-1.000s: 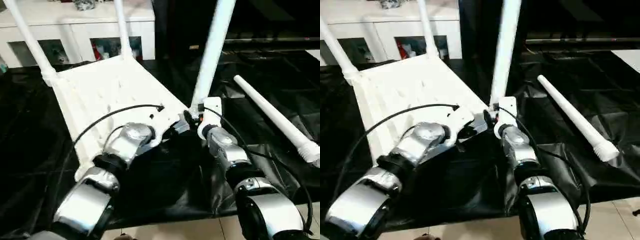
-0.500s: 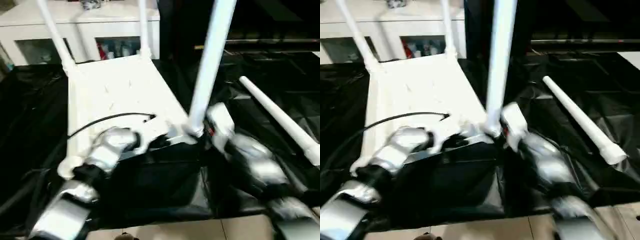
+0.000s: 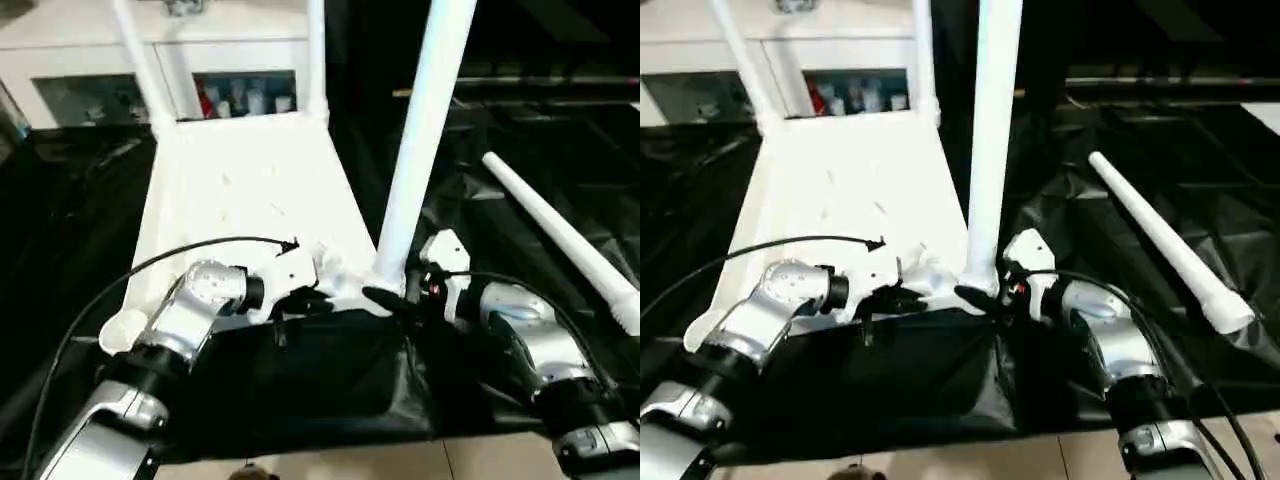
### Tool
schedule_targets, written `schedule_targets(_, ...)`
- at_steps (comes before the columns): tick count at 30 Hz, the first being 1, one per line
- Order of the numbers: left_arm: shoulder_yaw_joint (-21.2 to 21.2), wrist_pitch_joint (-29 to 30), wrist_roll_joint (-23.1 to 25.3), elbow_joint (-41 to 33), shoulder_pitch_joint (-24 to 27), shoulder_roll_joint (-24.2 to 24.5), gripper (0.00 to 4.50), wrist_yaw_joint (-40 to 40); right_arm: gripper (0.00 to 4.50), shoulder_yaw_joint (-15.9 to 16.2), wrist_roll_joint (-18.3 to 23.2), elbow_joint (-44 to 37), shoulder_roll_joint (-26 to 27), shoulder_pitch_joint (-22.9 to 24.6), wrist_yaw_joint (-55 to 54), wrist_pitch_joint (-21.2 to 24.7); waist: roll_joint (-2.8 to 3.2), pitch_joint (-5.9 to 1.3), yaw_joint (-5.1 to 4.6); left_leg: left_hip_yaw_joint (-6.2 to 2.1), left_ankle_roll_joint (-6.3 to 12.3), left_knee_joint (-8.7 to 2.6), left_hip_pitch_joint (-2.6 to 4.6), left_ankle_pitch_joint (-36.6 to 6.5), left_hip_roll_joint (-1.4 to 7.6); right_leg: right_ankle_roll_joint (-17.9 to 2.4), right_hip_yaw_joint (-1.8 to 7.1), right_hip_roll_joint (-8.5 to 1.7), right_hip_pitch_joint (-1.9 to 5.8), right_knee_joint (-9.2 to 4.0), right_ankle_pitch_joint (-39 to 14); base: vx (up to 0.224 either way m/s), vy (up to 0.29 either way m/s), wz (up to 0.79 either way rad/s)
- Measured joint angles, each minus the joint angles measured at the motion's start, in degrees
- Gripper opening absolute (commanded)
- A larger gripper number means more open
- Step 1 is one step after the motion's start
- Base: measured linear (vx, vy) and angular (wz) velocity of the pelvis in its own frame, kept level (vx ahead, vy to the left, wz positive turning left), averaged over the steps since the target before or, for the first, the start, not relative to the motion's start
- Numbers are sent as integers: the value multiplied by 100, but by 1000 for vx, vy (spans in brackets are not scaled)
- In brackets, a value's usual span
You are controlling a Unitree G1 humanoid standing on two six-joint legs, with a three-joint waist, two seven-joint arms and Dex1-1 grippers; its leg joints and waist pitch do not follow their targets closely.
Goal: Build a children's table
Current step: Rotate leg to tighten
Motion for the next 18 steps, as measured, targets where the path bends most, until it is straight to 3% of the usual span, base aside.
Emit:
schedule_targets(12, 2, 71, -9, -25, 4, 6, 0, -54, 303, -1, 3, -20, 57, -3, 109, 46, -2, 1, 0, 0, 0, 5, 0, 0, 0, -1, 0, 0, 1, 2, 0, 0, 0, 0)
schedule_targets(18, 2, 79, -9, -24, 4, 16, 0, -53, 277, -2, 2, 21, 74, -23, 112, 46, -4, 2, -2, 0, 0, 7, 0, 0, 0, -1, 0, 0, 1, 5, 1, 0, 0, 0)
